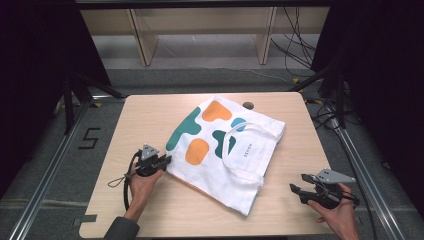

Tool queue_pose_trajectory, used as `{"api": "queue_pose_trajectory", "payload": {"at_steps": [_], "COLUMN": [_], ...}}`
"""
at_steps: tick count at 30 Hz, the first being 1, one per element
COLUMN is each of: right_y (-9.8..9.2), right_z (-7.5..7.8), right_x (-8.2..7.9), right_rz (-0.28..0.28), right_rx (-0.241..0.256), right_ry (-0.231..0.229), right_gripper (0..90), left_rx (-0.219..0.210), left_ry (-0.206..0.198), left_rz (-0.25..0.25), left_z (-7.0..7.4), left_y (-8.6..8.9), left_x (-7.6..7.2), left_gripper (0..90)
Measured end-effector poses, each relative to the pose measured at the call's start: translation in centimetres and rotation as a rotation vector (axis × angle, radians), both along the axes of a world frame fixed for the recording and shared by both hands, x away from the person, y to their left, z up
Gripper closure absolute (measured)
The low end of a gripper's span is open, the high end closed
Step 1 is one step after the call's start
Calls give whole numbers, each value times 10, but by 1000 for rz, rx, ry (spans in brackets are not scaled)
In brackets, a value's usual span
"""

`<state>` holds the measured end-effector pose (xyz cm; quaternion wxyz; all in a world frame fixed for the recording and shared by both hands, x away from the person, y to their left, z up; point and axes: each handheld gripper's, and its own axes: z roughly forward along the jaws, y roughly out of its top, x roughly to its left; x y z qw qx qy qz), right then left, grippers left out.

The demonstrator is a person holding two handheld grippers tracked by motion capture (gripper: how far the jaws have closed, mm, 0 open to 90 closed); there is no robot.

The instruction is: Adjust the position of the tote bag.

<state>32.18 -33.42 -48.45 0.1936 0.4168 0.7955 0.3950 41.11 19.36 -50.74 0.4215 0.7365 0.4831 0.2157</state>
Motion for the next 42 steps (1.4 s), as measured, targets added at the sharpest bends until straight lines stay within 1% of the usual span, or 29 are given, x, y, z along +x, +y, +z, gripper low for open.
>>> {"api": "queue_pose_trajectory", "payload": {"at_steps": [3,4,5,7,8,9,10,11,12,15,18,21,22,23,26,27,28,29,30,31,32,33,34,35,36,38,39,41,42], "right_y": [0,1,3,2,1,3,1,0,1,-1,-1,0,-2,1,4,9,9,12,12,13,13,13,13,13,13,12,12,13,13], "right_z": [0,0,0,0,-1,0,-1,-1,-1,-1,-2,-3,-3,-3,-3,-3,-3,-3,-3,-3,-3,-2,-2,-2,-2,-1,-1,-1,-1], "right_x": [0,0,-2,-1,2,1,3,6,7,8,10,10,15,17,22,25,25,29,29,31,31,32,32,31,31,30,30,30,30], "right_rz": [1,2,-19,-17,12,-15,-2,-6,-2,-9,-12,-51,-22,-30,-10,1,1,9,9,14,14,19,19,16,16,10,12,16,16], "right_rx": [-4,-5,12,0,-8,1,-13,-26,-16,-37,-29,-7,-25,-30,-51,-53,-53,-56,-56,-58,-58,-67,-67,-57,-57,-52,-46,-50,-50], "right_ry": [-1,-2,21,2,-2,18,2,-7,4,-8,-1,25,0,15,-2,0,0,-8,-8,-7,-7,-22,-22,-6,-6,7,-3,-6,-6], "right_gripper": [409,410,410,410,410,410,411,412,412,412,414,414,415,425,426,428,428,428,428,428,428,428,428,427,427,428,427,424,424], "left_rx": [1,18,8,27,5,24,7,33,-5,19,33,17,-27,-44,-62,-82,-82,-88,-93,-132,-132,-121,-121,-125,-125,-124,-118,-67,-67], "left_ry": [6,18,18,23,22,31,29,35,27,29,32,25,17,21,25,27,27,27,26,38,38,21,21,1,1,16,18,35,35], "left_rz": [14,3,-1,-4,10,-5,1,-5,16,8,11,50,75,83,113,143,143,165,187,180,180,130,130,43,43,-62,-90,-179,-179], "left_z": [0,1,1,2,2,3,2,3,1,0,1,-1,-4,-5,-3,2,2,7,11,20,20,31,31,40,40,42,41,34,34], "left_y": [5,8,9,12,13,16,16,19,17,20,21,23,21,22,23,25,25,25,25,22,22,11,11,-6,-6,-34,-42,-69,-69], "left_x": [14,18,25,29,34,37,40,42,44,49,55,63,67,70,74,70,70,65,57,39,39,10,10,-24,-24,-63,-72,-98,-98], "left_gripper": [815,822,826,826,827,827,827,827,827,827,826,823,823,817,797,707,658,573,573,502,481,456,437,418,399,364,342,305,296]}}
